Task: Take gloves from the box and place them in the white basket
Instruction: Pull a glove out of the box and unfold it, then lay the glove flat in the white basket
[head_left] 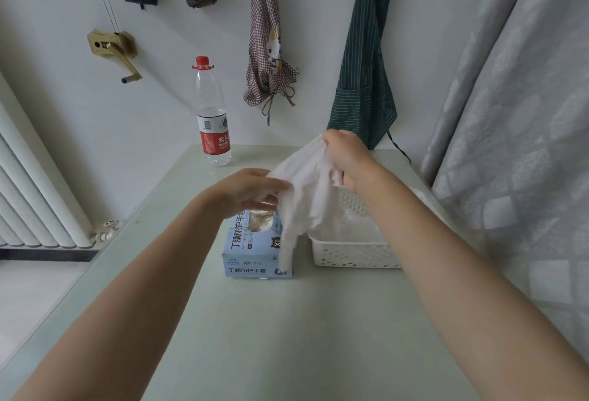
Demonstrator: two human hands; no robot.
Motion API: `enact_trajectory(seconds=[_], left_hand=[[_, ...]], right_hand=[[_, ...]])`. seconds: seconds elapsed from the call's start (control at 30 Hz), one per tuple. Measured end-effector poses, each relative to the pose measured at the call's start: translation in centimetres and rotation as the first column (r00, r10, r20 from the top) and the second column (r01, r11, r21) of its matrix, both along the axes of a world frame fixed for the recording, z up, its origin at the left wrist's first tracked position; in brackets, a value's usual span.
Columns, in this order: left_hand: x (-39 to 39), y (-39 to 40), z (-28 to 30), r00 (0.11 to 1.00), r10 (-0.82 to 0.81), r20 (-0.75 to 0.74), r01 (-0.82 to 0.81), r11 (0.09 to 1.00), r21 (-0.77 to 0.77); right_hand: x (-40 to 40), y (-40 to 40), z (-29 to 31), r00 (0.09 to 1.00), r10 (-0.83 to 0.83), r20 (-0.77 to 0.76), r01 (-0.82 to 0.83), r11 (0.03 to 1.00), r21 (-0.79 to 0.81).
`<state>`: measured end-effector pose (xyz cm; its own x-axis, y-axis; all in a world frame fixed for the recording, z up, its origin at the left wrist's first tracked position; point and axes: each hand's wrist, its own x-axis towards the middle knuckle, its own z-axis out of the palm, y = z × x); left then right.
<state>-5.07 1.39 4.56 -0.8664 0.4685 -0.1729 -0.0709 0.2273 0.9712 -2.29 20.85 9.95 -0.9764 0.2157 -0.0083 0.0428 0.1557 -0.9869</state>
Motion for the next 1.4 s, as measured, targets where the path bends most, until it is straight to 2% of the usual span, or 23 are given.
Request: enact_trajectory(seconds=[0.07, 0.13, 0.23, 0.33, 0.4, 0.53, 0.6, 0.73, 0.83, 0.9, 1.0, 1.1, 1.17, 1.2, 1.3, 1.37, 1.4], left_hand=[[-0.9, -0.6, -0.1, 0.997, 0.027, 0.068, -0.037, 0.987, 0.154], [-1.8, 0.1, 0.1, 0.992, 0.095, 0.084, -0.109, 0.978, 0.18], [-2.7, 3.1, 0.2, 0.97, 0.237, -0.057, -0.238, 0.971, -0.009], [-3.6, 7.3, -1.1, 0.943, 0.299, -0.147, -0.319, 0.937, -0.144], [-4.0, 9.5, -2.1, 0.908, 0.322, -0.267, -0.382, 0.898, -0.219], [-3.4, 12.4, -3.0, 0.822, 0.121, -0.557, -0.379, 0.846, -0.376], [-2.9, 13.2, -3.4, 0.795, -0.023, -0.607, -0.337, 0.815, -0.472], [-1.9, 14.7, -4.6, 0.798, -0.262, -0.543, -0.187, 0.748, -0.637], [-1.8, 15.3, -5.6, 0.755, -0.481, -0.446, -0.143, 0.543, -0.828], [-1.9, 15.5, -6.2, 0.737, -0.548, -0.396, -0.133, 0.456, -0.88], [-1.8, 15.7, -6.3, 0.739, -0.553, -0.385, -0.128, 0.446, -0.886], [-1.3, 15.9, -5.3, 0.747, -0.52, -0.414, -0.15, 0.475, -0.867], [-1.2, 16.0, -4.7, 0.781, -0.469, -0.412, -0.129, 0.525, -0.842], [-1.2, 16.0, -4.5, 0.791, -0.463, -0.4, -0.129, 0.513, -0.848], [-1.4, 16.3, -4.2, 0.795, -0.528, -0.299, -0.127, 0.337, -0.933], [-1.3, 16.4, -4.2, 0.806, -0.524, -0.275, -0.146, 0.274, -0.951], [-1.4, 16.4, -4.3, 0.801, -0.526, -0.286, -0.16, 0.272, -0.949]], right_hand=[[-0.9, 1.7, -0.9, 0.997, -0.05, 0.06, 0.054, 0.996, -0.064], [-1.2, 3.4, -1.8, 0.987, -0.097, 0.125, 0.106, 0.992, -0.074], [-0.8, 5.9, -3.7, 0.971, -0.115, 0.211, 0.134, 0.988, -0.078], [-0.5, 8.3, -6.0, 0.952, -0.151, 0.268, 0.172, 0.984, -0.055], [-0.8, 9.9, -7.4, 0.936, -0.203, 0.287, 0.217, 0.976, -0.016], [-1.4, 13.0, -9.5, 0.915, -0.287, 0.284, 0.256, 0.956, 0.141], [-1.0, 13.8, -10.0, 0.914, -0.302, 0.271, 0.237, 0.939, 0.25], [0.2, 14.8, -10.9, 0.915, -0.277, 0.295, 0.095, 0.855, 0.509], [1.0, 15.1, -11.6, 0.916, -0.271, 0.297, 0.008, 0.751, 0.66], [1.4, 15.1, -11.6, 0.923, -0.297, 0.246, 0.024, 0.681, 0.732], [1.9, 15.0, -11.5, 0.936, -0.314, 0.159, 0.041, 0.545, 0.837], [2.0, 15.1, -11.6, 0.951, -0.288, 0.11, 0.018, 0.409, 0.912], [1.9, 15.2, -11.8, 0.955, -0.275, 0.109, 0.0, 0.367, 0.93], [1.9, 15.2, -11.9, 0.957, -0.269, 0.107, -0.005, 0.355, 0.935], [1.9, 15.4, -12.1, 0.964, -0.251, 0.082, 0.003, 0.322, 0.947], [2.0, 15.6, -12.0, 0.967, -0.246, 0.071, 0.005, 0.298, 0.955], [2.0, 15.6, -11.9, 0.967, -0.244, 0.074, 0.0, 0.289, 0.957]])
